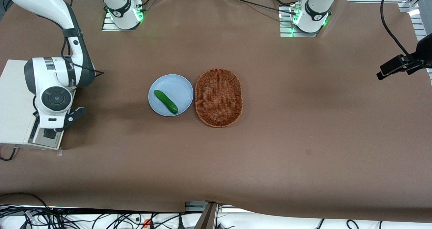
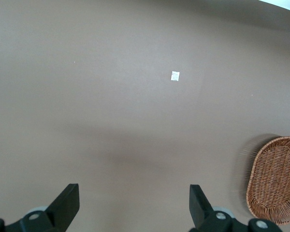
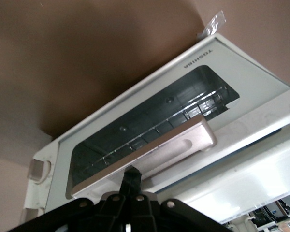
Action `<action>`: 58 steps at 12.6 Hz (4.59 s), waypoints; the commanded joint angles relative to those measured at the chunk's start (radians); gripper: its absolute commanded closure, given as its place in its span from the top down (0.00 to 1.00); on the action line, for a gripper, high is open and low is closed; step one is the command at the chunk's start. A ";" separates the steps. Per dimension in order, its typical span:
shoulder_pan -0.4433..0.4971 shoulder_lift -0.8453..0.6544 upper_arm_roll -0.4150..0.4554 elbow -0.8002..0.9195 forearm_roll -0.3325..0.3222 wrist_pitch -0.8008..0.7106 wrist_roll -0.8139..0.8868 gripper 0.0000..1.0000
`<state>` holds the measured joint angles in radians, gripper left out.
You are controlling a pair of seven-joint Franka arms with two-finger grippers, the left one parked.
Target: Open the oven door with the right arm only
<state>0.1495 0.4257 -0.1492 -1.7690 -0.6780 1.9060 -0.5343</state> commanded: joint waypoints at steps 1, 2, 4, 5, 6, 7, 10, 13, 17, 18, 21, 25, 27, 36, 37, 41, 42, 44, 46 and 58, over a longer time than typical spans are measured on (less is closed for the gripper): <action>-0.008 0.071 -0.001 0.008 0.054 0.085 0.051 0.00; -0.004 0.074 0.000 0.009 0.055 0.085 0.060 0.00; 0.001 0.090 0.000 0.013 0.080 0.099 0.077 0.00; 0.001 0.102 0.000 0.013 0.084 0.114 0.082 0.00; 0.001 0.113 0.000 0.013 0.090 0.128 0.092 0.00; 0.001 0.123 0.000 0.013 0.097 0.142 0.097 0.00; -0.004 0.146 0.000 0.013 0.141 0.169 0.097 0.00; -0.011 0.169 -0.001 0.013 0.192 0.198 0.097 0.00; -0.028 0.200 -0.001 0.013 0.280 0.222 0.097 0.00; -0.028 0.205 -0.003 0.014 0.320 0.223 0.097 0.00; -0.031 0.209 -0.003 0.014 0.437 0.216 0.180 0.00; -0.028 0.214 -0.003 0.014 0.564 0.208 0.327 0.00; -0.019 0.212 -0.001 0.017 0.629 0.168 0.439 0.00; -0.011 0.200 -0.004 0.223 0.755 -0.131 0.469 0.48; -0.015 0.185 -0.007 0.226 0.755 -0.134 0.444 0.99; -0.022 0.101 -0.029 0.273 0.752 -0.157 0.329 1.00; -0.022 0.099 -0.029 0.323 0.746 -0.218 0.329 1.00; -0.024 0.099 -0.030 0.440 0.741 -0.333 0.344 1.00; -0.024 0.050 -0.050 0.464 0.749 -0.387 0.350 1.00; -0.024 -0.354 -0.096 0.132 0.713 -0.214 0.353 1.00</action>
<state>0.1242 0.1216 -0.2514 -1.5881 0.0532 1.6803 -0.1824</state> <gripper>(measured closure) 0.000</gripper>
